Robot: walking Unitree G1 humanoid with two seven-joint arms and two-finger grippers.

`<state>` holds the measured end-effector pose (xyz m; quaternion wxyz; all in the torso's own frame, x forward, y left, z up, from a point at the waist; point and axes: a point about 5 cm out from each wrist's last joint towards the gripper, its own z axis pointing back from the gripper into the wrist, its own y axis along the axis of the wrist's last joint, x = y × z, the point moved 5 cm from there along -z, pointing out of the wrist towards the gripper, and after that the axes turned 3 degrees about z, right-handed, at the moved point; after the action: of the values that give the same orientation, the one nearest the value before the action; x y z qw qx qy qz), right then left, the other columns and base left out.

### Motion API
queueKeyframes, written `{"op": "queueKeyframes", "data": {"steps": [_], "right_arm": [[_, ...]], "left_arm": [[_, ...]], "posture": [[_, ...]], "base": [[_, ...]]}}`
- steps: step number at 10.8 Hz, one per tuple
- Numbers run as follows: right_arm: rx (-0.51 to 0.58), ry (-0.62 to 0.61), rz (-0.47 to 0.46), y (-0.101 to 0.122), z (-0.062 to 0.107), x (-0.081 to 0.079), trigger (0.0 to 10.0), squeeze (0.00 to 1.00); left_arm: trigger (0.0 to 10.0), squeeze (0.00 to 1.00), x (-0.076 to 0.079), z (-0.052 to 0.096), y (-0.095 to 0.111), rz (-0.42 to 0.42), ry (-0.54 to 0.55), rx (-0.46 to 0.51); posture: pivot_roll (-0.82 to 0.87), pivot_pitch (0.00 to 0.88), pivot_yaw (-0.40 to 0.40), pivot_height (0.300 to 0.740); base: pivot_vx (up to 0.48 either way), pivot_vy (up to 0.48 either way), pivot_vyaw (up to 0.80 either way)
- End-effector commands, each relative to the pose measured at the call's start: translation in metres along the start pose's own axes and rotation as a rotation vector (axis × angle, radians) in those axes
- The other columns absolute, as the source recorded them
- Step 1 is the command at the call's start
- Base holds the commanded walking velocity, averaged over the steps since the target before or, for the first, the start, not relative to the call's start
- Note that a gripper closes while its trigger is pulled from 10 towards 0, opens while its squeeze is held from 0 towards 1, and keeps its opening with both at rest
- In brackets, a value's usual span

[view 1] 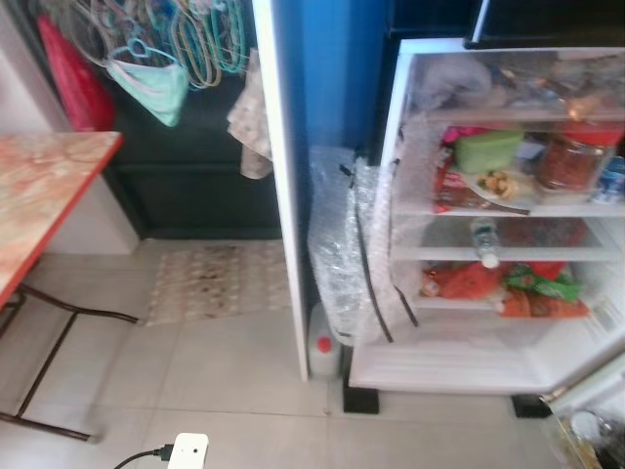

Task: Restocking fridge

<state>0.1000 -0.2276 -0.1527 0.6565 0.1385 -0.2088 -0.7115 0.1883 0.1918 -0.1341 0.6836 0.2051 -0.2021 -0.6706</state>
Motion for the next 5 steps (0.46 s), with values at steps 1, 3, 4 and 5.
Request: {"op": "queueKeyframes", "data": {"steps": [1, 3, 4, 5], "right_arm": [[-0.03, 0.037, -0.013, -0.0111, 0.0016, -0.0153, 10.0, 0.0], [-0.035, 0.021, 0.005, -0.0132, 0.0024, -0.0121, 10.0, 0.0], [-0.035, 0.024, -0.005, -0.0143, 0.0027, -0.0139, 10.0, 0.0], [-0.038, 0.031, -0.009, -0.0153, 0.0029, -0.0159, 10.0, 0.0]], "left_arm": [[10.0, 0.0, -0.0072, 0.0033, -0.0154, -0.008, 0.018, -0.043], [10.0, 0.0, -0.0054, 0.0035, -0.0147, -0.036, 0.004, -0.033], [10.0, 0.0, -0.0068, 0.0038, -0.0145, -0.054, 0.002, -0.03], [10.0, 0.0, -0.0084, 0.0041, -0.0151, -0.057, 0.004, -0.032]], "posture": [[-0.02, 0.0, 0.074, 0.74], [0.0, 0.0, 0.086, 0.74], [0.0, 0.0, 0.098, 0.74], [0.0, 0.0, 0.1, 0.74]], "base": [[0.0, 0.281, 0.0], [0.0, 0.283, 0.0], [0.0, 0.285, 0.0], [0.0, 0.285, 0.0]]}}
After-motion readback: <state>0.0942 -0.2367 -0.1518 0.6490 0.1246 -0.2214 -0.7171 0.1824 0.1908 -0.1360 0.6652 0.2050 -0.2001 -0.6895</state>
